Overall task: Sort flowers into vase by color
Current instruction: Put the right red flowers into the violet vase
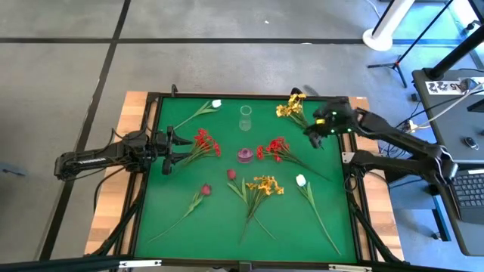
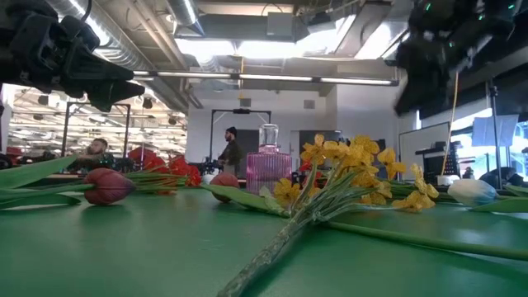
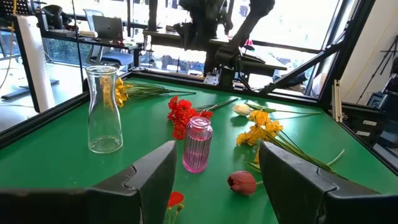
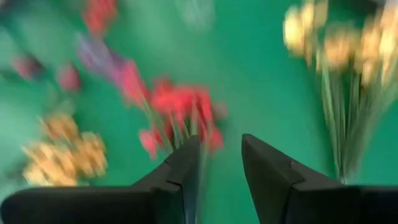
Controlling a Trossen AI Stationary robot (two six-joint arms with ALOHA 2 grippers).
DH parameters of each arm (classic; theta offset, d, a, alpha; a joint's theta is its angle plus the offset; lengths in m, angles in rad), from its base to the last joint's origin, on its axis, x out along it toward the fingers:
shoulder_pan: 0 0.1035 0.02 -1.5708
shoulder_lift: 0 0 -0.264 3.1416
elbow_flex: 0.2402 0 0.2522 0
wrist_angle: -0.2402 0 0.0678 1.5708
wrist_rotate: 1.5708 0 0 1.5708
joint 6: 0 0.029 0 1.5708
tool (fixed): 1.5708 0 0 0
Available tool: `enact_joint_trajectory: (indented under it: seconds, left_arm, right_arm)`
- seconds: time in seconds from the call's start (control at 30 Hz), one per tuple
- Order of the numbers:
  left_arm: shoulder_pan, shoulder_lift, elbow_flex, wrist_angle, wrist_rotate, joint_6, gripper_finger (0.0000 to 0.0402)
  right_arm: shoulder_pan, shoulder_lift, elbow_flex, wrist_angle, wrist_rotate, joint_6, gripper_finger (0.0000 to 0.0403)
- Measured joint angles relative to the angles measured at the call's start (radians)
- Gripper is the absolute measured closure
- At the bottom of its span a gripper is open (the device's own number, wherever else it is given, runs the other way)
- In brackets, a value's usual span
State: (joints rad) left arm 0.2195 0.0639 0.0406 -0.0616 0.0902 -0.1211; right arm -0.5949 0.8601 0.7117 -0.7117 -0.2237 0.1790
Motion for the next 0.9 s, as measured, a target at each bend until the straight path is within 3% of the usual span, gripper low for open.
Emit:
enact_joint_trajectory:
  seconds: [0.13, 0.43, 0.63, 0.9]
  left_arm:
    - [0.000, 0.000, 0.000, 0.000, 0.000, 0.000, 0.0178]
    - [0.000, 0.000, 0.000, 0.000, 0.000, 0.000, 0.0178]
    - [0.000, 0.000, 0.000, 0.000, 0.000, 0.000, 0.0178]
    - [0.000, 0.000, 0.000, 0.000, 0.000, 0.000, 0.0178]
  right_arm:
    - [0.000, 0.089, -0.057, -0.069, -0.011, -0.001, 0.0285]
    - [0.014, 0.189, -0.145, 0.084, -0.088, 0.091, 0.0285]
    - [0.119, 0.218, -0.145, 0.160, -0.083, 0.134, 0.0285]
    - [0.297, 0.252, -0.145, 0.183, 0.042, 0.130, 0.0285]
